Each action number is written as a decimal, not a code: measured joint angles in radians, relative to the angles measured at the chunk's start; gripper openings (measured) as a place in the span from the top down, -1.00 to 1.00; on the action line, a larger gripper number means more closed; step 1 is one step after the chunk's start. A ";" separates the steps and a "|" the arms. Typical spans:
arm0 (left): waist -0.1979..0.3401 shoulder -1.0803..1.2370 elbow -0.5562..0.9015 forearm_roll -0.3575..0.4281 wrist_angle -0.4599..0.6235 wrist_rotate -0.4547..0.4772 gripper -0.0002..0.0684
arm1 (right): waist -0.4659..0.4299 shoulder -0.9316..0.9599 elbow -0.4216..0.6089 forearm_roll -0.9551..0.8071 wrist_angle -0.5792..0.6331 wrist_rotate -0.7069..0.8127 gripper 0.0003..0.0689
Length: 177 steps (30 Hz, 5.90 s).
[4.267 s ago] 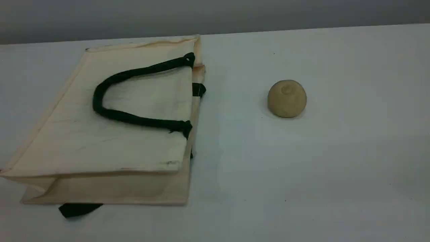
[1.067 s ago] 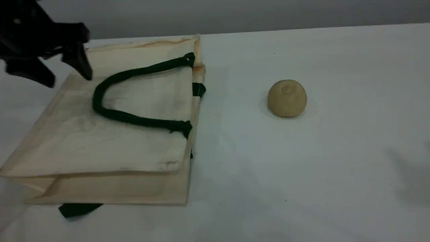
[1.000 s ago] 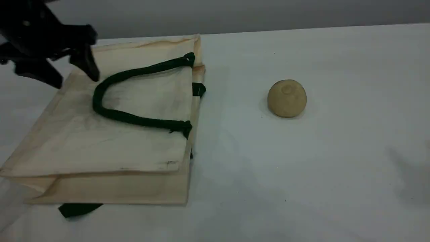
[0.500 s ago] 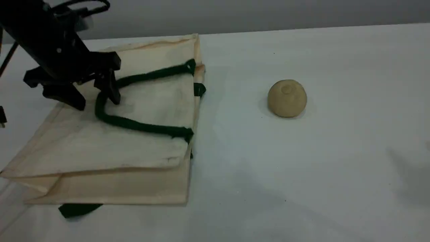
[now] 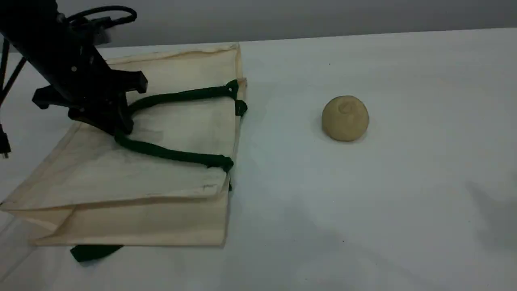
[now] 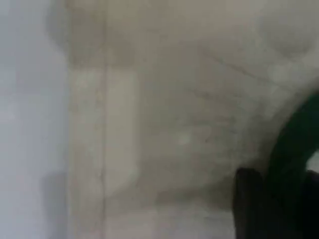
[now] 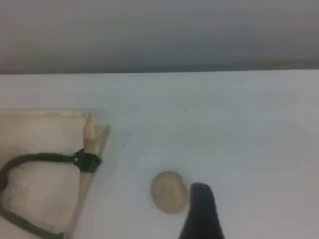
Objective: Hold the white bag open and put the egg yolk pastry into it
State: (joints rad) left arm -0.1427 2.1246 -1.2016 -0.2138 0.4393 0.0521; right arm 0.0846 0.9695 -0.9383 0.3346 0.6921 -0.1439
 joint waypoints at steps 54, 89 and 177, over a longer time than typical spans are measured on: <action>-0.123 -0.275 -0.657 -0.147 0.782 0.810 0.73 | 0.075 0.337 0.003 -0.035 0.006 -0.145 -0.40; -0.123 -0.383 -0.657 -0.153 0.782 0.851 0.73 | 0.230 0.846 0.003 0.145 -0.382 -0.237 -0.40; -0.123 -0.383 -0.657 -0.148 0.782 0.830 0.73 | 0.303 0.999 -0.243 0.134 -0.403 -0.275 0.97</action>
State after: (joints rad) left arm -0.2653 1.7419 -1.8586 -0.3617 1.2210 0.8819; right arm 0.3875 1.9683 -1.1815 0.4689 0.2889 -0.4194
